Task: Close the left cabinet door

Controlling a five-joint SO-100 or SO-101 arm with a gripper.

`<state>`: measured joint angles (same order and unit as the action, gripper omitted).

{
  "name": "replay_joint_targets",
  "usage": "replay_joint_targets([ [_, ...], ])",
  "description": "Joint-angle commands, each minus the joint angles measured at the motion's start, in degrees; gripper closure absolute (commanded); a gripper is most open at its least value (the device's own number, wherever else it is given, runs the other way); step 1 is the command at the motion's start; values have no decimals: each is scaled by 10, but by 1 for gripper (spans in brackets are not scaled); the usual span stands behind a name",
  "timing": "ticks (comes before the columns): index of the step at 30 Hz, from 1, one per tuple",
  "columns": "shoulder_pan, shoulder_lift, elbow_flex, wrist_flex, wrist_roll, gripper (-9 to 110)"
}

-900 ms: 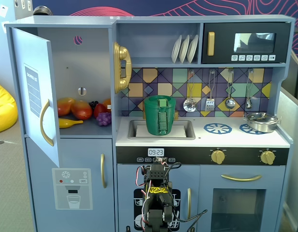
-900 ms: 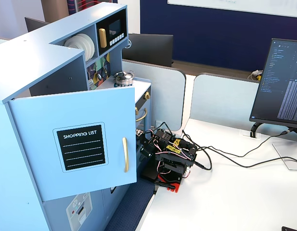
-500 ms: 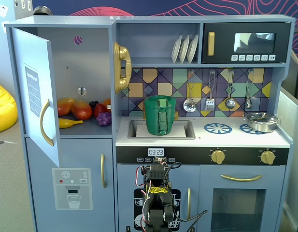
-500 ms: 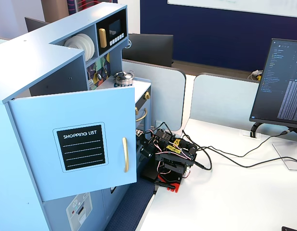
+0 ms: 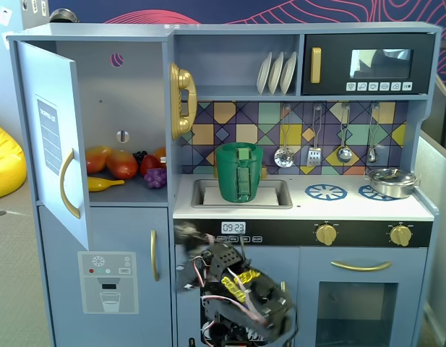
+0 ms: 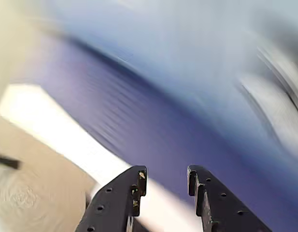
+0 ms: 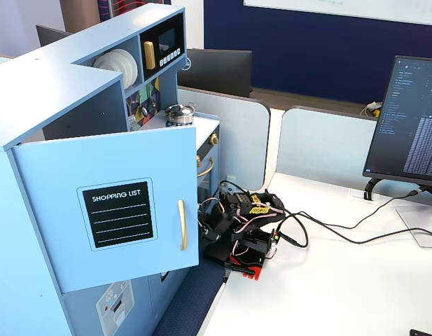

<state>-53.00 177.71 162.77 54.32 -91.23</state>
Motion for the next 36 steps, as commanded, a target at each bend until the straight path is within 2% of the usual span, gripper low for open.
replay_joint_targets([
  [1, -268, -40, -77, -171, -94, 102],
  [6, -450, -110, -87, -367, -142, 102],
  [13, -519, -301, -170, -613, -210, 102],
  [23, -512, -589, -448, -646, -243, 102],
  [36, -439, -725, -613, -585, -245, 102],
])
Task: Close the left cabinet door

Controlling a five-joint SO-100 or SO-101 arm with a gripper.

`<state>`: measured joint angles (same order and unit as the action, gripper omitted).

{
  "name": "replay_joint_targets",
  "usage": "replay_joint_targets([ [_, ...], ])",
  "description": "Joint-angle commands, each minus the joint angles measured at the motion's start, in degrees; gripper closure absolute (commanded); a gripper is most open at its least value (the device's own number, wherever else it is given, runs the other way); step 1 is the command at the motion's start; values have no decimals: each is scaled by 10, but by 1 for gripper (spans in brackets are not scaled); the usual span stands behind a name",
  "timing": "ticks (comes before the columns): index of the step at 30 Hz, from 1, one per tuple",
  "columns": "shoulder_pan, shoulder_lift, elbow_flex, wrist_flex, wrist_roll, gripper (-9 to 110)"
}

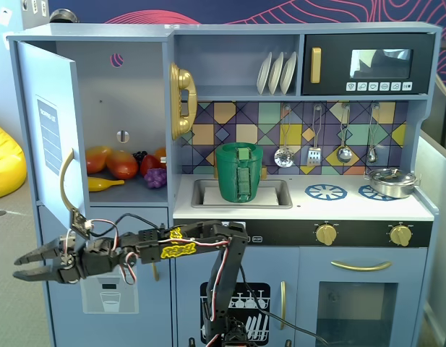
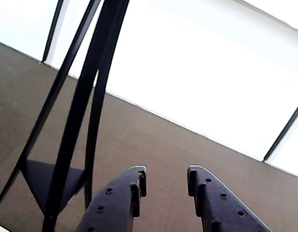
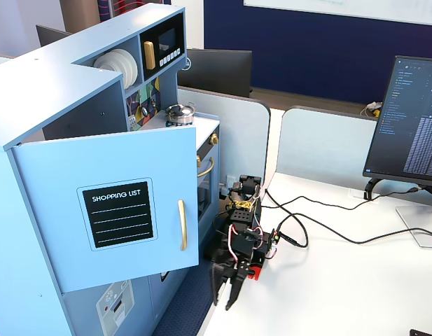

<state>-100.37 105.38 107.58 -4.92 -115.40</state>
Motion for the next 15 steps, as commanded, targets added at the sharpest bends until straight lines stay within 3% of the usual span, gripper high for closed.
replay_joint_targets([
  [1, 46, -2, -61, 8, -4, 102],
  [15, 144, 98, 62, 16, -17, 102],
])
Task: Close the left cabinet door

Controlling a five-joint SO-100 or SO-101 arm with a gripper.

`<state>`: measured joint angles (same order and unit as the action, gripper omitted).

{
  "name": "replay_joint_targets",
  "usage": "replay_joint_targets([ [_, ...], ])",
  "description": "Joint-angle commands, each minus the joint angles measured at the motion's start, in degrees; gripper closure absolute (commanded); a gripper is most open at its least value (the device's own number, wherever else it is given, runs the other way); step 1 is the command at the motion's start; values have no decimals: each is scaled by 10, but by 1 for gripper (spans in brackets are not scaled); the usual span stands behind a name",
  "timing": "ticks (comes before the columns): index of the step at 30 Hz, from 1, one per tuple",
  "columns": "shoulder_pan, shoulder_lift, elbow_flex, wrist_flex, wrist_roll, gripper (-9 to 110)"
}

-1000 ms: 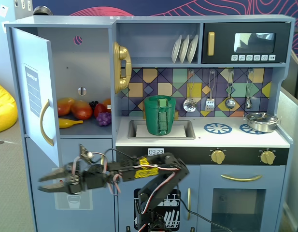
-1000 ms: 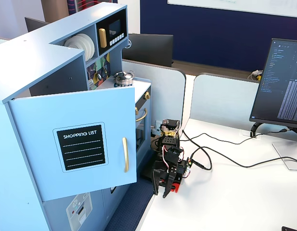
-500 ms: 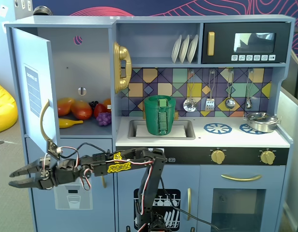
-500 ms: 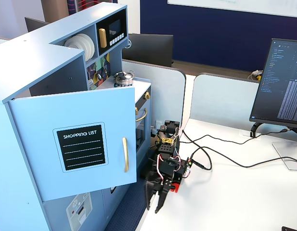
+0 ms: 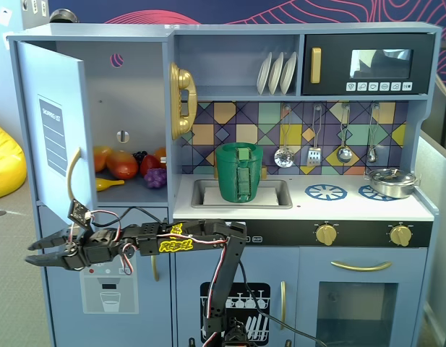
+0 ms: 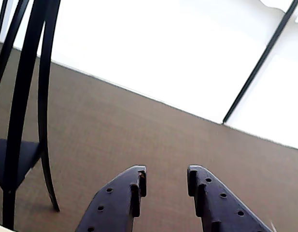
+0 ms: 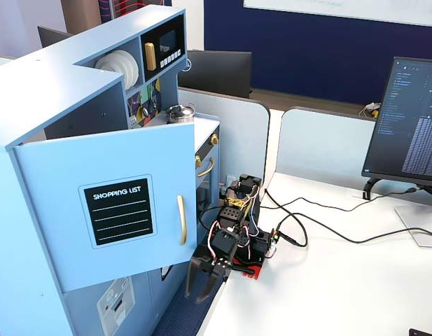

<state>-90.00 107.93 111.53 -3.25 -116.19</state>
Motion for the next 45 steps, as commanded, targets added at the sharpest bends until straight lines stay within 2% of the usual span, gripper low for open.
replay_joint_targets([
  [1, 56, 90, 41, -1, -9, 102],
  [7, 200, 160, 120, -18, -9, 102],
  [16, 373, 136, 85, -33, -19, 102],
  [23, 451, 86, 41, -52, -32, 102],
  [29, 468, 83, 39, -51, -25, 102],
  [33, 426, 185, 112, 29, 16, 102],
  [38, 417, 419, 266, 249, 88, 102],
  [41, 501, 555, 356, 411, 91, 102],
  [45, 692, 650, 452, 598, 122, 102],
])
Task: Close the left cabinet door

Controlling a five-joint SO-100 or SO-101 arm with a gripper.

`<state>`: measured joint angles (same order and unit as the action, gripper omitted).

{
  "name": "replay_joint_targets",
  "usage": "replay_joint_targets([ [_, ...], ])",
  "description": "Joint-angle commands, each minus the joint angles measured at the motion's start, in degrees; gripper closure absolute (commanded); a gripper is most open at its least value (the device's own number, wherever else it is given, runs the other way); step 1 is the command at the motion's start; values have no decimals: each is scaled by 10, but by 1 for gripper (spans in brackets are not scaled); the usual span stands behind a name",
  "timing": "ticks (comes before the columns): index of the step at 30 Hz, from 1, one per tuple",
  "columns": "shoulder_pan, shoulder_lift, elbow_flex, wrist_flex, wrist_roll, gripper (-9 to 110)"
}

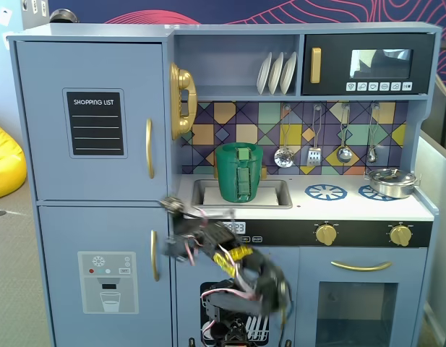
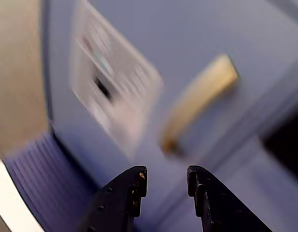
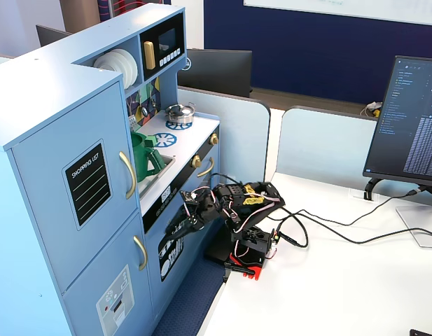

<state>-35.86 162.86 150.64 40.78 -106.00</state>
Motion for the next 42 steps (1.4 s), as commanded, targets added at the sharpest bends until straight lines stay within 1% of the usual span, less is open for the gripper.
replay_joint_targets([
  [1, 202, 113, 88, 192, 16, 102],
  [3, 279, 136, 128, 258, 33, 102],
  [5, 316, 149, 149, 316, 72, 102],
  [7, 324, 163, 163, 362, 110, 102],
  [9, 326, 186, 180, 401, 126, 102],
  [14, 352, 192, 209, 425, 143, 102],
  [19, 345, 192, 210, 470, 172, 102],
  [21, 349, 192, 210, 469, 204, 102],
  [24, 356, 192, 210, 468, 212, 102],
  [28, 341, 192, 210, 468, 200, 100],
  [42, 358, 192, 210, 469, 198, 100],
])
